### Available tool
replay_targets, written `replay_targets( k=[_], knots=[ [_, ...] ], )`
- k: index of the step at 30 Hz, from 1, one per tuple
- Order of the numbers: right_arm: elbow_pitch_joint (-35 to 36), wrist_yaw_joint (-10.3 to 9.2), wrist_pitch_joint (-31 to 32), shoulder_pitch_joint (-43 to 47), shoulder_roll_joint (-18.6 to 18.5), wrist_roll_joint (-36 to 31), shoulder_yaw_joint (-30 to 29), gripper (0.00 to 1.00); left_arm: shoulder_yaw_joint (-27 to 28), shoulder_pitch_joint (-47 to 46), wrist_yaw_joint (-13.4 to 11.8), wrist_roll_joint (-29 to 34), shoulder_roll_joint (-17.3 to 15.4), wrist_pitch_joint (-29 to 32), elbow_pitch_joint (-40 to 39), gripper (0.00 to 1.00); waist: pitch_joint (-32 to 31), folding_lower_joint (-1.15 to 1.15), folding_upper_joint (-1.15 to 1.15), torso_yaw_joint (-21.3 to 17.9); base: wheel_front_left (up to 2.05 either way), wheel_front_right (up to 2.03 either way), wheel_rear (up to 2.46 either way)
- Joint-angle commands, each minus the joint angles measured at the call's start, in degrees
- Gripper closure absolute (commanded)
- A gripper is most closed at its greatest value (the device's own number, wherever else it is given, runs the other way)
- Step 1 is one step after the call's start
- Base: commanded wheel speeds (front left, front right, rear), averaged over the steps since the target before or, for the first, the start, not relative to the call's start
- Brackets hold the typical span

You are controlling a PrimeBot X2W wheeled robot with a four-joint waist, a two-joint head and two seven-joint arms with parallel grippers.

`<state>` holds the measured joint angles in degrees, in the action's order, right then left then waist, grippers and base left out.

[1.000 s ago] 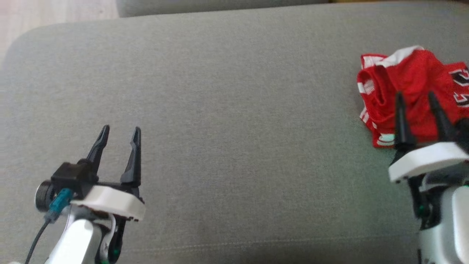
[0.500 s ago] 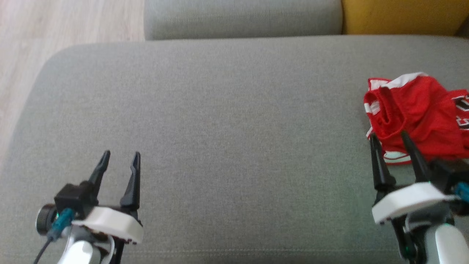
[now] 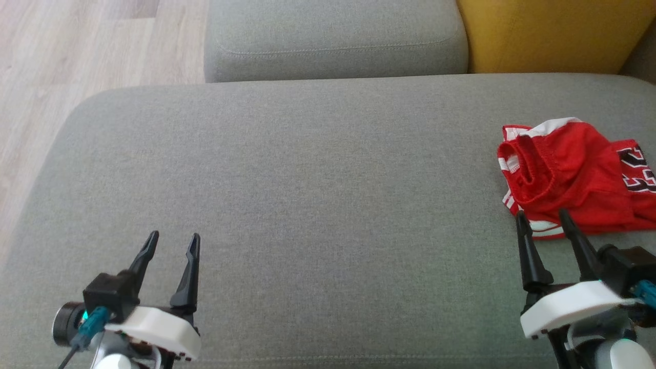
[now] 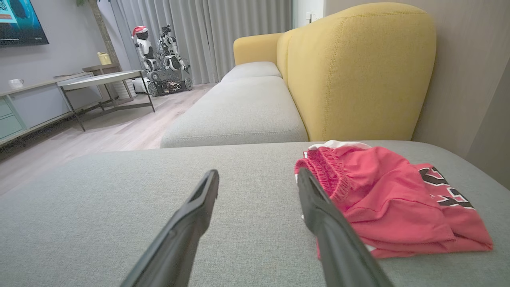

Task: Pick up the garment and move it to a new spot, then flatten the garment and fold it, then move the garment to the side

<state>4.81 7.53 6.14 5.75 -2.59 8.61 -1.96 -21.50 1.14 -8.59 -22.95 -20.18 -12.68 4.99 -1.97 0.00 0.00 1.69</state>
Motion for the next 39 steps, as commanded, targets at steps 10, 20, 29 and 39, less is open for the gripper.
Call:
replay_targets(
  k=[10, 20, 29, 39],
  knots=[
    [2.7, -0.04, 0.2, -1.1, -0.3, 0.6, 2.1, 0.0, 2.2, -2.1, -0.9, -0.2, -2.1, 0.3, -2.4, 0.0, -0.1, 0.0, 0.0, 0.0, 0.0, 0.0, 0.0],
    [2.8, -0.04, 0.1, -1.2, -0.3, 0.5, 2.1, 0.0, 2.2, -2.2, -1.3, -0.5, -2.4, 0.4, -2.7, 0.0, 0.2, 0.0, 0.0, 0.0, 0.0, 0.0, 0.0],
    [2.7, -0.04, 0.2, -1.5, -0.3, 0.4, 2.1, 0.0, 2.2, -2.4, -1.6, -0.8, -2.7, 0.4, -2.7, 0.0, 0.6, 0.0, 0.0, -0.2, 0.0, 0.0, 0.0],
    [-0.7, 0.0, 0.1, 0.8, 0.0, 0.4, 1.1, 1.0, -0.5, 0.1, -1.5, -0.6, -0.8, 0.5, 0.0, 1.0, 0.9, 0.0, 0.0, -0.2, 0.0, 0.0, 0.0]
  ],
)
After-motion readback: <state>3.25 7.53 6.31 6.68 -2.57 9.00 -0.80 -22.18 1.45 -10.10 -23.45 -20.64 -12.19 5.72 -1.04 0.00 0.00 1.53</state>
